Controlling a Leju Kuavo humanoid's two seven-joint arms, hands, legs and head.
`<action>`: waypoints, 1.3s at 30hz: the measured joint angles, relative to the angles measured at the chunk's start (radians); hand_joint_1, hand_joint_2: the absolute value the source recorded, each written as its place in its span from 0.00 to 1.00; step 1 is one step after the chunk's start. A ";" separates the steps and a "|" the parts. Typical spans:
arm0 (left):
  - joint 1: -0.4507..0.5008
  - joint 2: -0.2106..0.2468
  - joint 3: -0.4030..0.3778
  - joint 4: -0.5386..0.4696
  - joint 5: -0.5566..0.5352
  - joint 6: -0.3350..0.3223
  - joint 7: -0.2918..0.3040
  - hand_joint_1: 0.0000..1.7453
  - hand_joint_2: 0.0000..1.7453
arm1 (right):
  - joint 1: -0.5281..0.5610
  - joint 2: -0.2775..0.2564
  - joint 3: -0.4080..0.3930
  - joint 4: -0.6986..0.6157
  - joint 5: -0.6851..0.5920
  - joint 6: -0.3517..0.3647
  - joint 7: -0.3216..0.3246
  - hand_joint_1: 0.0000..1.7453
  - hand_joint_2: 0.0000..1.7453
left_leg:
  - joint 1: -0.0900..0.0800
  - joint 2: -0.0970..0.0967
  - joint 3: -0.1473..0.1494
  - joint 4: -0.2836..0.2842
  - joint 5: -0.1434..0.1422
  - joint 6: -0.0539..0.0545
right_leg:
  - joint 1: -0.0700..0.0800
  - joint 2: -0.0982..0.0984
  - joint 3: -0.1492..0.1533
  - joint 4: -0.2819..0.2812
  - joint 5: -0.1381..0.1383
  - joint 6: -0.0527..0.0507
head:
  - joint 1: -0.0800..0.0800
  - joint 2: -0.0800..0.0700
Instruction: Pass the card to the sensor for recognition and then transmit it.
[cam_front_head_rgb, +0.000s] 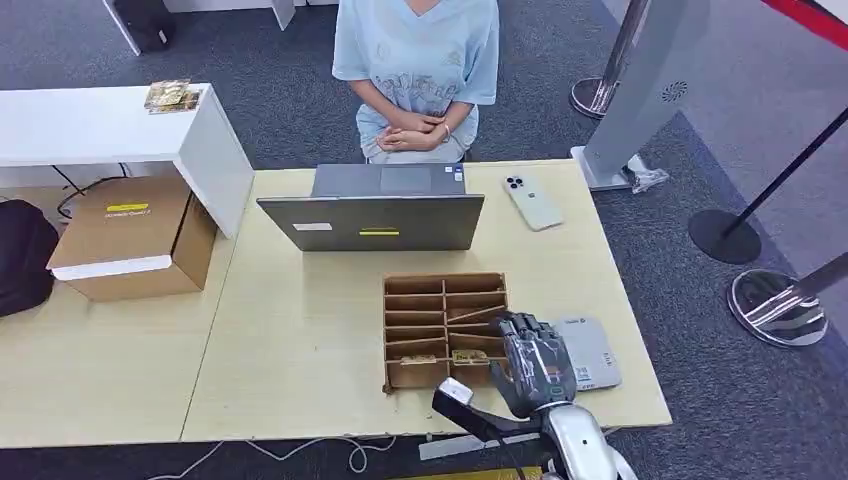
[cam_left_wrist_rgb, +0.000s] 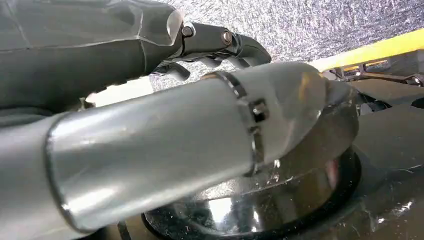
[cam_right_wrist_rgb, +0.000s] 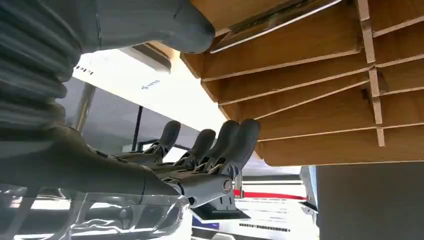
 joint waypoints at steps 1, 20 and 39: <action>0.000 0.000 0.000 0.000 0.000 0.000 0.000 0.00 0.00 | -0.003 0.001 0.000 0.003 0.000 0.000 0.000 0.42 1.00 | 0.000 0.000 0.000 0.000 0.000 0.000 | 0.000 0.000 0.000 0.000 0.000 0.000 | 0.000 0.000; -0.001 0.000 -0.001 0.000 0.000 0.000 0.003 0.00 0.00 | -0.019 0.023 0.002 0.043 -0.003 -0.001 -0.011 0.47 1.00 | 0.000 0.000 0.000 0.000 0.000 0.000 | 0.000 0.000 0.000 0.000 0.000 0.000 | 0.000 0.000; -0.001 0.000 -0.001 0.000 0.000 0.002 0.003 0.00 0.00 | -0.033 0.030 0.011 0.063 -0.008 -0.001 -0.013 0.76 1.00 | 0.000 0.000 0.000 0.000 0.000 0.000 | 0.000 0.000 0.000 0.000 0.000 0.000 | 0.000 0.000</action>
